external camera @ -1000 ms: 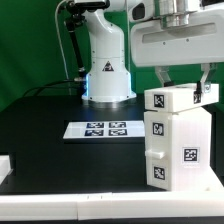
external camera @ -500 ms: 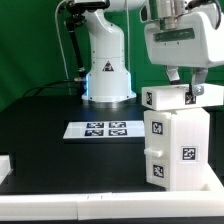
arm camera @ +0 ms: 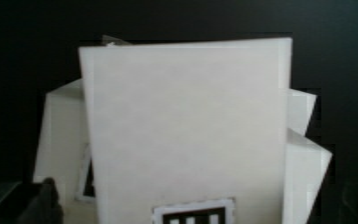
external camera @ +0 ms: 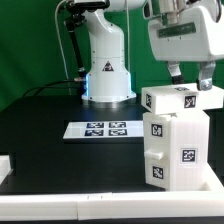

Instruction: Assemble cabinet

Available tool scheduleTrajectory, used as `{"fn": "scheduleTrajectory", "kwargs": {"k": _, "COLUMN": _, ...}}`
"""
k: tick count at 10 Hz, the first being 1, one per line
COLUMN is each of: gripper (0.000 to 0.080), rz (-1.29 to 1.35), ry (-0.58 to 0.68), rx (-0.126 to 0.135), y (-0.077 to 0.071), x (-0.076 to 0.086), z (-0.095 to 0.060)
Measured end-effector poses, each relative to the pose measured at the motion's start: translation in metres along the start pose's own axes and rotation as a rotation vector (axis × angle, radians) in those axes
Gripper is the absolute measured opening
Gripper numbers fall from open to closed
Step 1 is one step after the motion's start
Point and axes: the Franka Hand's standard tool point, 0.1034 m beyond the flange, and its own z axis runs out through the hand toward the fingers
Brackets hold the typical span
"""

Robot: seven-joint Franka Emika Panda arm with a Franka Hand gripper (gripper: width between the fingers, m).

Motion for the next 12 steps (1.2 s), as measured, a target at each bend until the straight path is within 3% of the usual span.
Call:
{"fn": "scheduleTrajectory", "kwargs": {"k": 3, "gripper": 0.0797, "rz": -0.023, "ry": -0.016, "rx": 0.037, "y": -0.007, "x": -0.003, "z": -0.018}}
{"fn": "scheduleTrajectory", "kwargs": {"k": 5, "gripper": 0.0797, "rz": -0.107, "ry": -0.008, "rx": 0.03, "y": -0.007, "x": -0.003, "z": -0.015}}
{"fn": "scheduleTrajectory", "kwargs": {"k": 10, "gripper": 0.0797, "rz": -0.773, "ry": 0.007, "rx": 0.02, "y": -0.013, "x": -0.001, "z": -0.013}}
{"fn": "scheduleTrajectory", "kwargs": {"k": 12, "gripper": 0.0797, "rz": -0.908, "ry": 0.003, "rx": 0.015, "y": -0.014, "x": -0.002, "z": -0.014}}
